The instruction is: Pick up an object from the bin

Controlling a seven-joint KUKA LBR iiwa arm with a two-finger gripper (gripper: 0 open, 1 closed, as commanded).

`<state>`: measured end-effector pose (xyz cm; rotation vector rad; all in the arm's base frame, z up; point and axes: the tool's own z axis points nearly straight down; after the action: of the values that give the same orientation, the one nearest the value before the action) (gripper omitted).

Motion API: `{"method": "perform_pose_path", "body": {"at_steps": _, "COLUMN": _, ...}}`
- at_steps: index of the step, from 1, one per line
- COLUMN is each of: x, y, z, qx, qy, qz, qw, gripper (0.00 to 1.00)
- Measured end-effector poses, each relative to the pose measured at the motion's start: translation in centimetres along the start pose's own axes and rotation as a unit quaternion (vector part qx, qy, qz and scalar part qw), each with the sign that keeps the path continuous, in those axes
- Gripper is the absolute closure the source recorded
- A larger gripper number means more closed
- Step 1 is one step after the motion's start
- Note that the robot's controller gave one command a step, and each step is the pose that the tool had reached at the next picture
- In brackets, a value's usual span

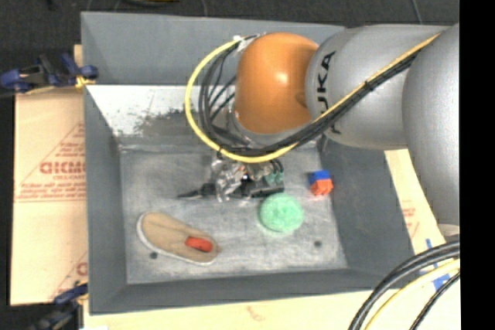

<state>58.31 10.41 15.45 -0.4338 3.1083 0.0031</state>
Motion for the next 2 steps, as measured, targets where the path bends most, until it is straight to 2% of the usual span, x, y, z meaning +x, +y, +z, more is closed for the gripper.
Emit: {"method": "perform_pose_path", "body": {"at_steps": 2, "x": 0.0, "y": 0.01, "z": 0.0, "qx": 0.0, "qy": 0.0, "qz": 0.001, "qw": 1.0, "gripper": 1.0}}
